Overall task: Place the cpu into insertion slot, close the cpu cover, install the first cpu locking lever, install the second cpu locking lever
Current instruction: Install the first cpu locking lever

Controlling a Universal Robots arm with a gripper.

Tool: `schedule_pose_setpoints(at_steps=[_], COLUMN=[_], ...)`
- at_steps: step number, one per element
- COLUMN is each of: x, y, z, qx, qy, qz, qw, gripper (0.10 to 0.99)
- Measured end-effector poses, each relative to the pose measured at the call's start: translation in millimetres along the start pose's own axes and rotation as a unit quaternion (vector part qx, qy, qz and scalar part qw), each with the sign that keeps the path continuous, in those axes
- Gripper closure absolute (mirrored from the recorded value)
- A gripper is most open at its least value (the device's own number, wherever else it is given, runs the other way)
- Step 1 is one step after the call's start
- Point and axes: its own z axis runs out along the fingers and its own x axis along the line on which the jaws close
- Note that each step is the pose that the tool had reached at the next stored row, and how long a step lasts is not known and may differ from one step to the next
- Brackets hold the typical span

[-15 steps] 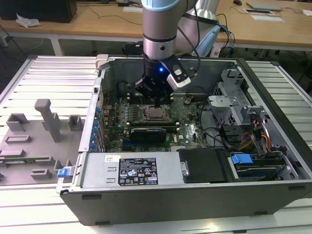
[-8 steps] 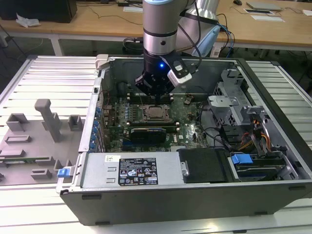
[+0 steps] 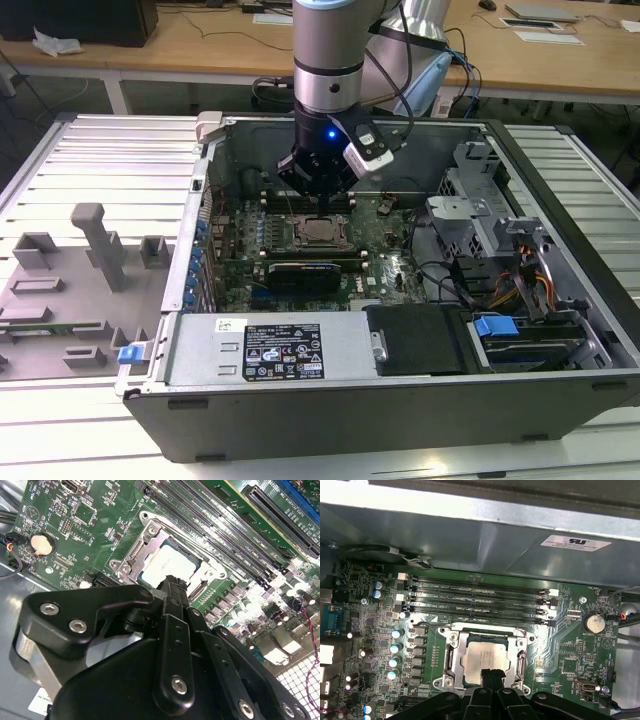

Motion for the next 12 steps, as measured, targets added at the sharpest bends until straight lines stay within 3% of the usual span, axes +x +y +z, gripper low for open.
schedule_pose_setpoints(at_steps=[4,9,12], x=[0.0,-0.4,0.9], y=[0.0,0.2,0.3], z=[-0.4,-8.5,-9.5], qx=[0.0001,0.0000,0.0000], qy=[0.0001,0.0000,0.0000], qz=[0.000,0.000,0.000], qw=[1.0000,1.0000,1.0000], gripper=[0.980,0.980,0.980])
